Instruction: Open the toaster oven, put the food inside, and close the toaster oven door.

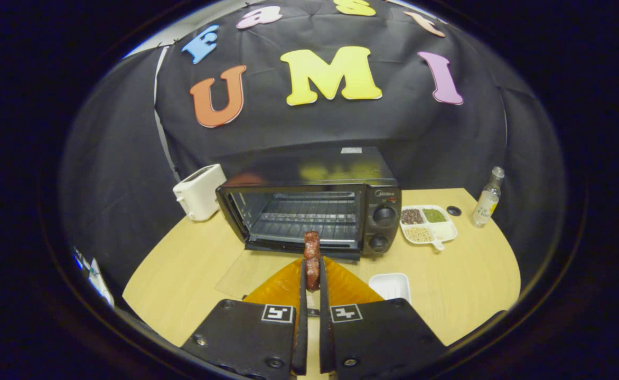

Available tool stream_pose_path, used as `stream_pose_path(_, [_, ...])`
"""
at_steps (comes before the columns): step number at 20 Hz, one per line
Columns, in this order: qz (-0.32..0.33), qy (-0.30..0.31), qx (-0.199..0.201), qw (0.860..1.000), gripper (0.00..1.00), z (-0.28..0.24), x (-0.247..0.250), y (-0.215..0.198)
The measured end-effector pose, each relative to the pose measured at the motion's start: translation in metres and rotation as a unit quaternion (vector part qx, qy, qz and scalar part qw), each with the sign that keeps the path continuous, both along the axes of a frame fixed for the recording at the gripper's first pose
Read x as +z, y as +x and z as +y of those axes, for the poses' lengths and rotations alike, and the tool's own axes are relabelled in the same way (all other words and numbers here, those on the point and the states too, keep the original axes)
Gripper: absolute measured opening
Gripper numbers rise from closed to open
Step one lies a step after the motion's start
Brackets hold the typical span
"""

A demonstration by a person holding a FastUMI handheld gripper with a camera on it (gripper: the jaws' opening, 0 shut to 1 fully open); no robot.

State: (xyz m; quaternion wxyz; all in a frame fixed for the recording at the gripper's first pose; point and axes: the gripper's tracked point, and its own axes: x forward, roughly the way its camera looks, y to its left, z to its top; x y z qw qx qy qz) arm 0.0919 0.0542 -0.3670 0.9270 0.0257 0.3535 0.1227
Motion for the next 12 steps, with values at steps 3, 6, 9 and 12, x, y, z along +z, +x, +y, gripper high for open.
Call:
stream_pose_path(3, [-0.004,0.043,-0.034,0.998,0.12,0.023,-0.016,0.020])
stream_pose_path(6, [-0.008,0.115,-0.056,0.992,0.12,0.046,-0.031,0.041])
stream_pose_path(9, [-0.019,0.177,-0.076,0.981,0.12,0.062,-0.048,0.067])
stream_pose_path(12, [-0.016,0.269,-0.095,0.958,0.12,0.076,-0.060,0.089])
